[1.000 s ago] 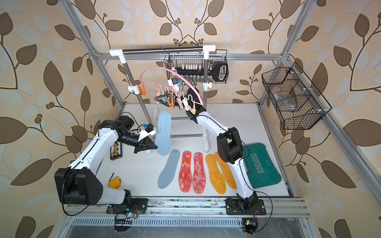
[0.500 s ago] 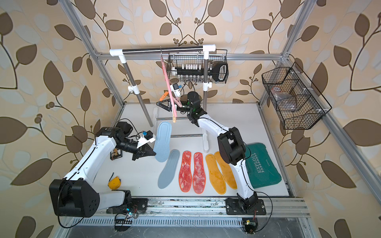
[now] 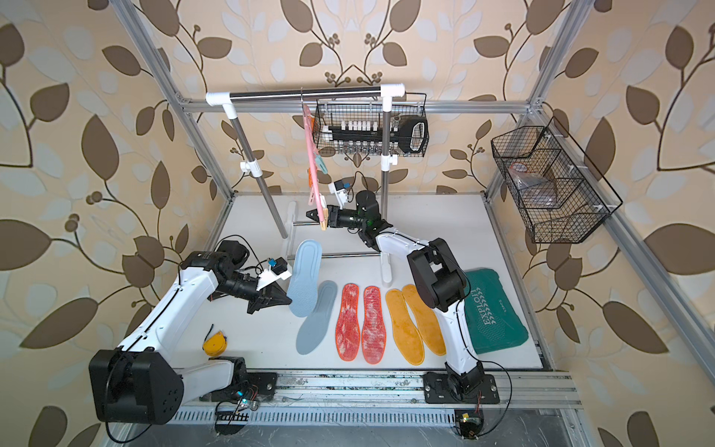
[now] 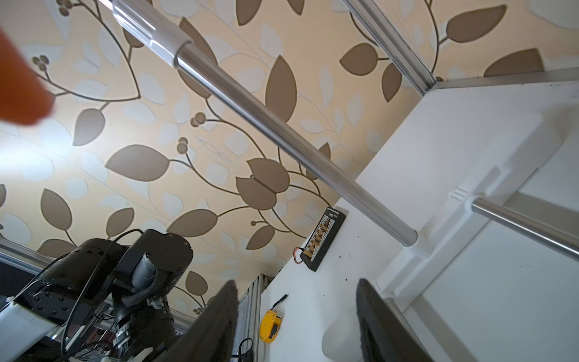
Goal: Take the shoe insoles off the hanger
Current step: Open the clamp at the hanger, then place the insole at the center of the board.
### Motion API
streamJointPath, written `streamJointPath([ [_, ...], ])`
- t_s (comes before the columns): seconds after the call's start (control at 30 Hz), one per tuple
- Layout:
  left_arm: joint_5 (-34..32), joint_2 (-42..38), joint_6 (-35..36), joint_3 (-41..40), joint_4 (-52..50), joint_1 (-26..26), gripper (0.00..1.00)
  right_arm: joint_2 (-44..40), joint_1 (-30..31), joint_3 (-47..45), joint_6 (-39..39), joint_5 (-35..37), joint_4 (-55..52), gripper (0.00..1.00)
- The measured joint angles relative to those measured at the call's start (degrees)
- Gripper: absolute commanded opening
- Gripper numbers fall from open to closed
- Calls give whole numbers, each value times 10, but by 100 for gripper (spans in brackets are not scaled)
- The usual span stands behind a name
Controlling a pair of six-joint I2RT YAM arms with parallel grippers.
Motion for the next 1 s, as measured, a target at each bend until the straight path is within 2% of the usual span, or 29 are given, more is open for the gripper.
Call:
streamJointPath([
  [0.2,-23,-10,-2,-29,7,0,0,-40,0,-89,-22,17,31,59],
  [0.5,-109,-30,-15,-39,-3,0,0,-104,0,-212,-70,43,58,59],
  [0.77,-178,-28,-30,-50,-26,0,0,-200,13,-345,-144,130,77,60],
  [1.0,-217,9,-65,-61,-21,0,0,-255,19,-450,-193,213,79,61],
])
